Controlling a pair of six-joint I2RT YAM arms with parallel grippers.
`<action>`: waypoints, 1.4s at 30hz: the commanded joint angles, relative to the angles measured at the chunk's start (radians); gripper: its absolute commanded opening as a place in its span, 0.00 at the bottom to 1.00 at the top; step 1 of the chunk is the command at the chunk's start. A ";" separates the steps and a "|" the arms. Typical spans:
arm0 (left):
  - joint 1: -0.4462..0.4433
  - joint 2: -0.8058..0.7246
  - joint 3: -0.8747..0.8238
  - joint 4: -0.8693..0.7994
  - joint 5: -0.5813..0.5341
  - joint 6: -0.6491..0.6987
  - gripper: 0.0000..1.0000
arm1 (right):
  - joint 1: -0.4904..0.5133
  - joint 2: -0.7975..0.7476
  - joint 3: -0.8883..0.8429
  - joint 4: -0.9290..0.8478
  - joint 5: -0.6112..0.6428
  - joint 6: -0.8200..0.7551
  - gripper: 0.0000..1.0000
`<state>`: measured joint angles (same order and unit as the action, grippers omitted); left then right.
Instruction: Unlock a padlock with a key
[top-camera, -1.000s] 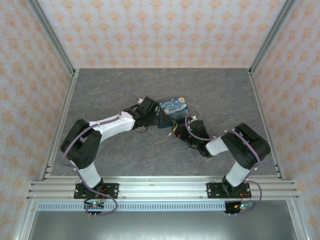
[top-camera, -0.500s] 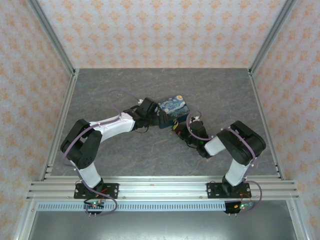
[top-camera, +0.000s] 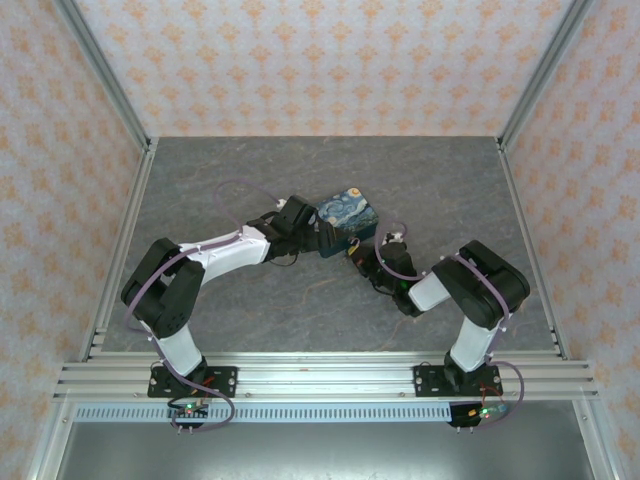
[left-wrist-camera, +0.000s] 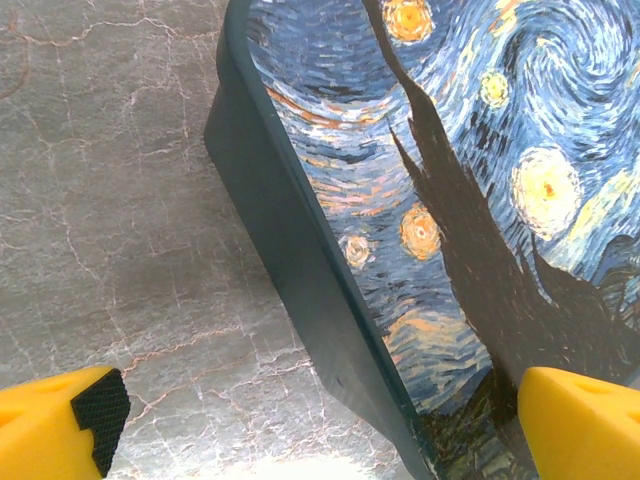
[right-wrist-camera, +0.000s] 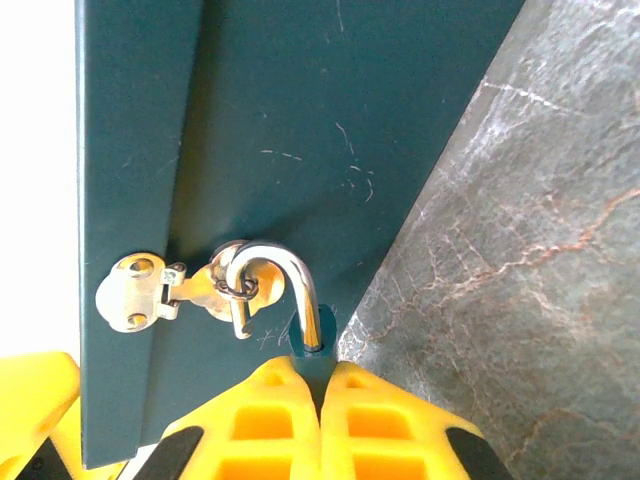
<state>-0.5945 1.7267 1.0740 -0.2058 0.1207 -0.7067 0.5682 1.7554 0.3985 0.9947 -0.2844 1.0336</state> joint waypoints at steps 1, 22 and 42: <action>0.008 0.031 -0.032 -0.057 -0.018 0.012 1.00 | -0.023 0.005 0.009 0.004 0.069 0.010 0.00; 0.009 0.040 -0.038 -0.052 -0.008 0.016 0.99 | -0.069 0.024 0.077 -0.053 0.053 -0.001 0.00; 0.009 -0.039 -0.015 -0.101 -0.028 0.029 1.00 | -0.171 -0.187 -0.102 -0.158 -0.010 -0.012 0.00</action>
<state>-0.5945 1.7199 1.0649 -0.1974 0.1280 -0.7055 0.4019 1.6268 0.3275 0.8906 -0.2802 1.0359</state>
